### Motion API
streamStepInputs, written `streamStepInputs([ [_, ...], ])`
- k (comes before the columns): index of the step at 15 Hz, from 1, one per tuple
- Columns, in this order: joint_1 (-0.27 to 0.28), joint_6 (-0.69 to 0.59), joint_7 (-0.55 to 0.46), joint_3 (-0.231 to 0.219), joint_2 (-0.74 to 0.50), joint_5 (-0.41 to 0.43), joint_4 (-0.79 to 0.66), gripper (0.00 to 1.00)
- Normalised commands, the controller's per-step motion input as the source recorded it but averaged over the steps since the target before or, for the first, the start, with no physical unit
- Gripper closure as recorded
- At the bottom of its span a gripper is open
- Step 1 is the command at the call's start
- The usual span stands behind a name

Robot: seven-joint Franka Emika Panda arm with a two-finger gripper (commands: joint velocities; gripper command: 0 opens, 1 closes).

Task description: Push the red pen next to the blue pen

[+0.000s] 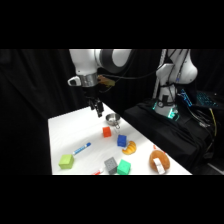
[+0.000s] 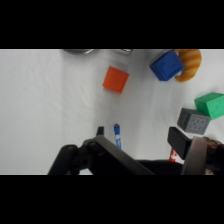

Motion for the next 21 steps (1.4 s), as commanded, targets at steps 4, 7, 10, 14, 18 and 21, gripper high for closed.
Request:
streamStepInputs([
  [4, 0.133, -0.11, 0.28, 0.08, 0.4, -0.107, 0.57, 0.0],
  [7, 0.178, -0.16, 0.28, 0.074, 0.45, -0.124, 0.67, 0.0],
  [10, 0.154, -0.18, 0.22, 0.035, 0.49, -0.144, 0.7, 0.0],
  [14, 0.1, -0.18, 0.19, -0.002, 0.5, -0.114, 0.68, 0.0],
  [18, 0.083, -0.14, 0.2, -0.038, 0.47, -0.07, 0.59, 0.0],
  [21, 0.082, -0.11, 0.17, -0.029, 0.4, -0.009, 0.49, 0.0],
])
